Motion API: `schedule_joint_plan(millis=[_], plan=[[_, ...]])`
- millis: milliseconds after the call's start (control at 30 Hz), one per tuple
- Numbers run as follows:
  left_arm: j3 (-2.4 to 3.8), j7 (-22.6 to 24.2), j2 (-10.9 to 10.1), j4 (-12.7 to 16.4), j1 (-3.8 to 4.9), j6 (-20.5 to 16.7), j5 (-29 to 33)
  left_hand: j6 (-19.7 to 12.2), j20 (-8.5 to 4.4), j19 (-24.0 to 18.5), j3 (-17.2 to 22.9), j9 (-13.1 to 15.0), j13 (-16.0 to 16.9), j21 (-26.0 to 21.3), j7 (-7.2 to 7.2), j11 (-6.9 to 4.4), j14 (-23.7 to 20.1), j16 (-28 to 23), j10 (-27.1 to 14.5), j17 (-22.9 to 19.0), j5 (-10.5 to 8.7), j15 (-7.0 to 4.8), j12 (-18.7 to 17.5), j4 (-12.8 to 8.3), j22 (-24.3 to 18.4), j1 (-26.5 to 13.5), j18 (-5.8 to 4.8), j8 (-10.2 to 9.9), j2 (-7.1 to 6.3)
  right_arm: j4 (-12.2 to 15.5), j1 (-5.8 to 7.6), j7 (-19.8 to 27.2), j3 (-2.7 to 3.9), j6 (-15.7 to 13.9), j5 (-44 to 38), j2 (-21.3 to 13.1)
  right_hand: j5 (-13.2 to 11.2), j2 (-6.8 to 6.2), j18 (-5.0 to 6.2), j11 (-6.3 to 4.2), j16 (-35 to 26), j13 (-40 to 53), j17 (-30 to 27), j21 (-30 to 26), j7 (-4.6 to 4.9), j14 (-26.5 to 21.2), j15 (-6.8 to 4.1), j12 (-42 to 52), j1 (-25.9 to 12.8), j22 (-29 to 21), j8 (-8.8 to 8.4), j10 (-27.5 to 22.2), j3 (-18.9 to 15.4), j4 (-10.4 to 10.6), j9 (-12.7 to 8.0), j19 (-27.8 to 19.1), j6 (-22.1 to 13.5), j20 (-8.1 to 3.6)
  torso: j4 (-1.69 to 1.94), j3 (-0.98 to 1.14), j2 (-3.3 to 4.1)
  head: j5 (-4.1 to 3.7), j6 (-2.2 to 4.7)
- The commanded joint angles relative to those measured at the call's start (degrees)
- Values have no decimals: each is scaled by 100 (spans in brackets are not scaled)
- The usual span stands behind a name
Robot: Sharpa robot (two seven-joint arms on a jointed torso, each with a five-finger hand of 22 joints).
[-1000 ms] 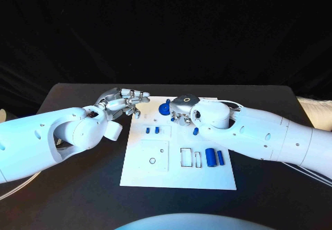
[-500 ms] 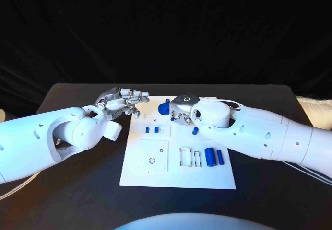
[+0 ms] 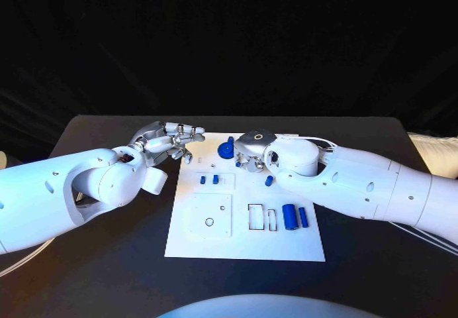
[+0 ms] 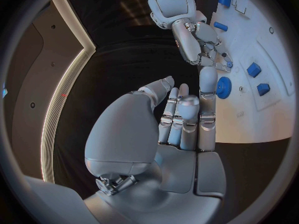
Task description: Assemble the parts on the task board
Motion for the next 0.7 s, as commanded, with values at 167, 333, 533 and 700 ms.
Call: schedule_joint_plan(millis=[167, 333, 533, 700], plan=[[3, 17, 1, 14, 4, -15, -16, -39, 43, -14, -3, -9, -10, -30, 16, -2, -30, 13, -38, -8, 9, 17, 15, -25, -6, 18, 102, 11, 22, -194, -113, 335, -100, 299, 197, -122, 23, 24, -82, -5, 28, 180, 1335, 13, 29, 560, -62, 250, 27, 1509, -15, 137, -32, -63, 17, 589, -43, -41, -2, -6, -2, -7, 5], [3, 12, 1, 16, 4, -14, -16, -39, 43, -14, -3, -9, -10, -30, 16, -2, -30, 13, -38, -8, 9, 17, 15, -25, -6, 18, 102, 11, 22, -244, -113, 483, -100, 100, 300, -177, 22, -42, -82, -5, 41, 258, 1351, 13, 27, 564, -65, 349, -47, 1509, -22, 179, -102, -50, 14, 589, -84, -44, -1, -4, 1, -8, 8], [3, 9, 6, 16, 4, -11, -16, -45, 46, -13, -4, -12, -11, -32, 19, 1, -29, 17, -48, -6, 8, 20, 22, -24, -7, 18, 102, 12, 24, -351, -119, 708, -100, -177, 474, -207, 23, -64, -82, -16, 53, 380, 1368, 13, 17, 567, -68, 505, -78, 1509, -12, 272, -147, -43, 18, 589, -83, -47, 1, -2, -1, -12, 19], [3, 9, 7, 16, 4, -8, -16, -45, 46, -13, -4, -12, -11, -32, 19, 1, -29, 17, -48, -6, 8, 20, 22, -24, -7, 18, 102, 12, 24, -421, -126, 815, -100, -291, 572, -208, 22, -76, -82, -19, 61, 395, 1379, 13, 15, 570, -71, 525, -108, 1509, -11, 276, -179, -29, 18, 589, -83, -48, -1, -1, -1, -8, 18]])
